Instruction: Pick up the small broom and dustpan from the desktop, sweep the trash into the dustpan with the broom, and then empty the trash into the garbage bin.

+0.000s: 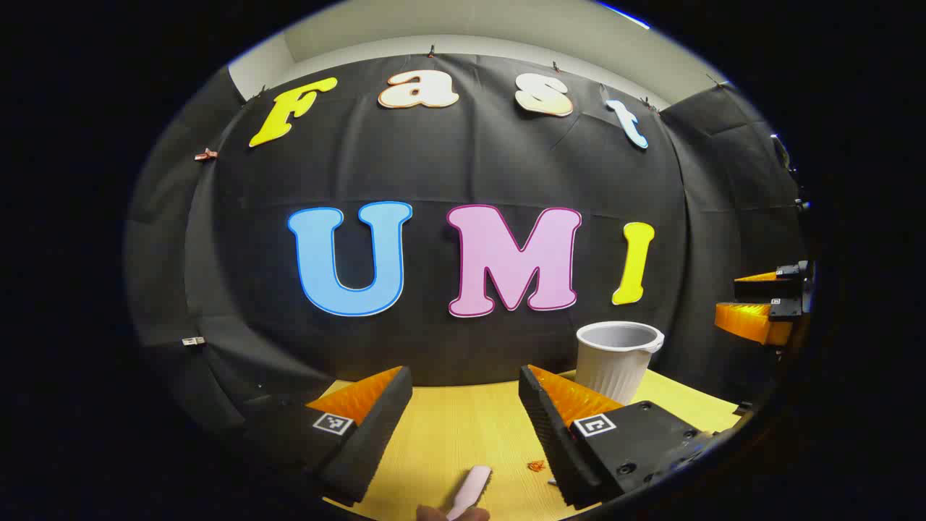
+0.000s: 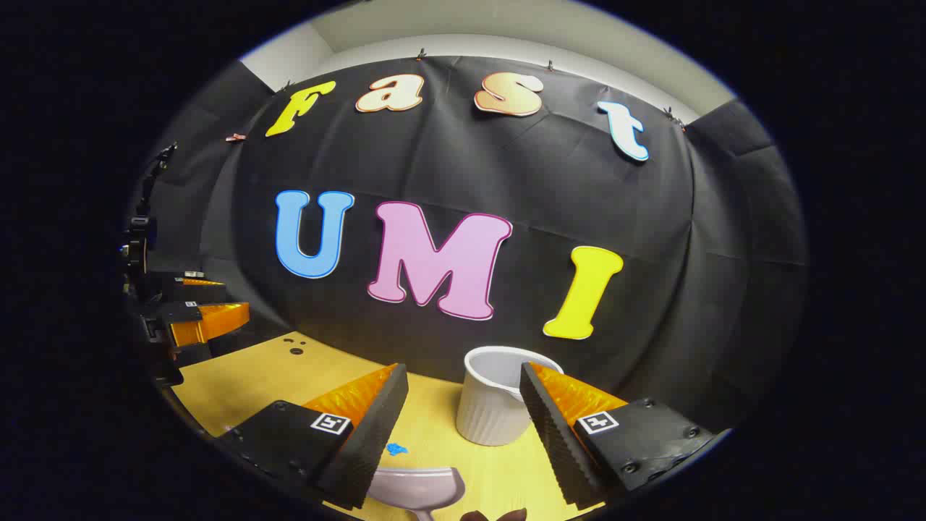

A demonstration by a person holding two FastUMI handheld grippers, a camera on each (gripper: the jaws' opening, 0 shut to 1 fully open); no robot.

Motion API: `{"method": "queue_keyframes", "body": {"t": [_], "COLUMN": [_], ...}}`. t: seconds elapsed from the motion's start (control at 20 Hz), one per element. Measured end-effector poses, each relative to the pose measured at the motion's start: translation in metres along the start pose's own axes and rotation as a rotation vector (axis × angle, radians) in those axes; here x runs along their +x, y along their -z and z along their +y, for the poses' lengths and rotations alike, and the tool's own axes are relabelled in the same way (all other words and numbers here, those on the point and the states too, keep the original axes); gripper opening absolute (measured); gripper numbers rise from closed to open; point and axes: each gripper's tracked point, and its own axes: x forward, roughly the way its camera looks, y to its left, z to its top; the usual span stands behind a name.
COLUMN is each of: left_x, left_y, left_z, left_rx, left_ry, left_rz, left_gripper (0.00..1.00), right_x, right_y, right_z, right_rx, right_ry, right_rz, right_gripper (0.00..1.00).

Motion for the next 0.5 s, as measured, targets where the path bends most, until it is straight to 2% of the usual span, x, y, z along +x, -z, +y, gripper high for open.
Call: {"method": "queue_keyframes", "body": {"t": [0.5], "left_x": [0.008], "left_y": [0.007], "left_z": [-0.013], "left_rx": [0.02], "left_ry": [0.01], "left_rz": [0.019], "left_gripper": [0.95], "right_x": [0.006], "right_y": [0.012], "right_z": [0.002], "right_rx": [0.01], "right_ry": [-0.042], "right_rz": [0.036], "right_gripper": [0.98]}}
